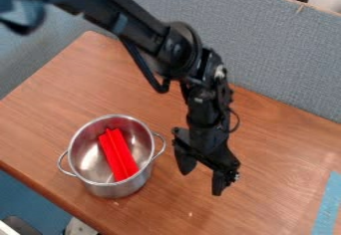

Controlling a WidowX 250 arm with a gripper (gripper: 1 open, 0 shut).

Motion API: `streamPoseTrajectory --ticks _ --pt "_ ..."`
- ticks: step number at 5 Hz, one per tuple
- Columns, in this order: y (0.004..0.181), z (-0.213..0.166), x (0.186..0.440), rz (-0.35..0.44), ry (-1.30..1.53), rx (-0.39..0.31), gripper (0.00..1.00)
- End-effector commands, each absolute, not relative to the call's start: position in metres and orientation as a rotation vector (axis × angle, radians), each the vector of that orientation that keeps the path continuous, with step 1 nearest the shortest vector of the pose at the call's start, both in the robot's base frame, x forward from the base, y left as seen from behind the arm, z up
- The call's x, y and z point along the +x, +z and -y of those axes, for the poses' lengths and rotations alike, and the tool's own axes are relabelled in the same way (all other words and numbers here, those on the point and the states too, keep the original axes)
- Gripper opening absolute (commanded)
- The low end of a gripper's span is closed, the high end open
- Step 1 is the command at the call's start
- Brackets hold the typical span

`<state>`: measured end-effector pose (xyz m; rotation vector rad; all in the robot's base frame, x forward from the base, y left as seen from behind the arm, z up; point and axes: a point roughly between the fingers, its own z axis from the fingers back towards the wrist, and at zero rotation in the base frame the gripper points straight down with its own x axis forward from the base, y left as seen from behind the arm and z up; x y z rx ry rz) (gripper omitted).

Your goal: Put the red object in the metal pot

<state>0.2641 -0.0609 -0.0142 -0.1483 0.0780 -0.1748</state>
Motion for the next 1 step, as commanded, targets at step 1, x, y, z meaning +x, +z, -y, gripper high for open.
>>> streamPoseTrajectory --ticks 1 --pt "-0.0253 0.0611 0.2709 0.003 -0.129 -0.117 1.00"
